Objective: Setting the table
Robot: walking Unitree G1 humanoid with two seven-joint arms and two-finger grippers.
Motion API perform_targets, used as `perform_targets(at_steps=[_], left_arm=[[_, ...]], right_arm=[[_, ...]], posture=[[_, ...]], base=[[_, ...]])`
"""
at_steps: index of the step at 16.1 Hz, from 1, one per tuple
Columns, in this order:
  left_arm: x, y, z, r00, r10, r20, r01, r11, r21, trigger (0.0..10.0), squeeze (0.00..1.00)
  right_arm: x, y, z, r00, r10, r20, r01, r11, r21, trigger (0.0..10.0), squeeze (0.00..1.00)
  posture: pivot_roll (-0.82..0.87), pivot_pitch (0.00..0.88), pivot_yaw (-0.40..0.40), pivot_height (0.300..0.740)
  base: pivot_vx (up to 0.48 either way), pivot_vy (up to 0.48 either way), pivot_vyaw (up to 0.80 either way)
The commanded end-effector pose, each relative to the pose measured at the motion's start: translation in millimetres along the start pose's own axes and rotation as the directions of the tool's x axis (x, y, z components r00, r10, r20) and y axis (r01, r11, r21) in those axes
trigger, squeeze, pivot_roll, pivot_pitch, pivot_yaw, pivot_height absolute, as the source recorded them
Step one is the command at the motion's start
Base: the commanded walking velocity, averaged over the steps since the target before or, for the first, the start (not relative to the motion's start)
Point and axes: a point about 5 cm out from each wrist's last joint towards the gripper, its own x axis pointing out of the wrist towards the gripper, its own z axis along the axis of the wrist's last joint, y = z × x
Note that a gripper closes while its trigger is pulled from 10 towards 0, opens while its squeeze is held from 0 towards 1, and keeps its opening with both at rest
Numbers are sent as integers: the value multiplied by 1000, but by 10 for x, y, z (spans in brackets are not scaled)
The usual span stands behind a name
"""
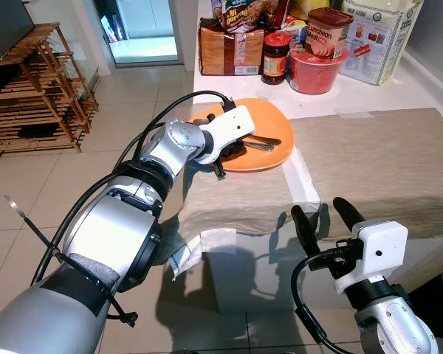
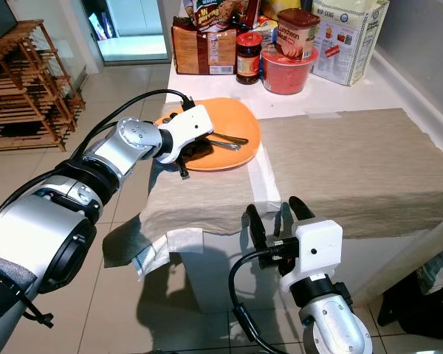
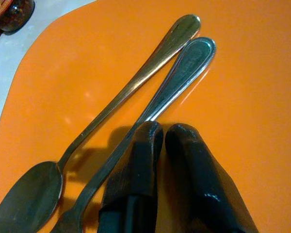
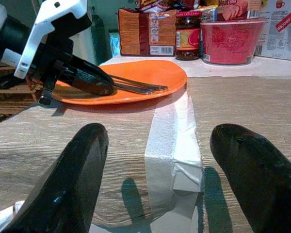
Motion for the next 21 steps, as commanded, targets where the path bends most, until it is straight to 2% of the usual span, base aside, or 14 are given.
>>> perform_targets(at_steps=[1,5,6,7,8,13,20,21], left_arm=[[-36,39,-35,1000,15,0,-15,1000,-22,0,0],[-93,133,103,998,20,55,-20,1000,-5,0,0],[-108,159,125,998,33,62,-33,999,9,10000,0],[-127,187,140,996,49,72,-50,999,12,10000,745],[-154,219,148,995,60,81,-62,998,15,10000,1000],[-163,241,177,994,74,82,-77,997,30,10000,1000],[-111,175,162,997,48,58,-52,997,63,10000,1000],[-85,147,152,998,49,40,-52,994,91,10000,220]], right_arm=[[-1,-2,5,1000,0,1,0,1000,0,10000,0],[9,2,-21,1000,8,-4,-8,1000,1,10000,0],[14,5,-30,1000,9,-5,-9,1000,2,10000,0],[16,8,-41,1000,10,-6,-10,1000,3,10000,0],[15,15,-59,1000,12,-9,-12,1000,3,10000,0],[14,11,-95,1000,13,-17,-13,1000,1,10000,0],[15,37,-119,1000,8,-17,-7,1000,6,10000,0],[12,39,-115,1000,7,-15,-7,1000,5,10000,0]], posture=[[-156,68,91,740],[-145,54,87,740],[-144,47,89,740],[-143,43,87,740],[-142,42,87,740],[-142,35,92,740],[-147,52,98,740],[-151,54,100,740]], base=[[0,0,0],[0,0,0],[0,0,0],[0,0,0],[0,0,0],[0,0,0],[0,0,0],[0,0,0]])
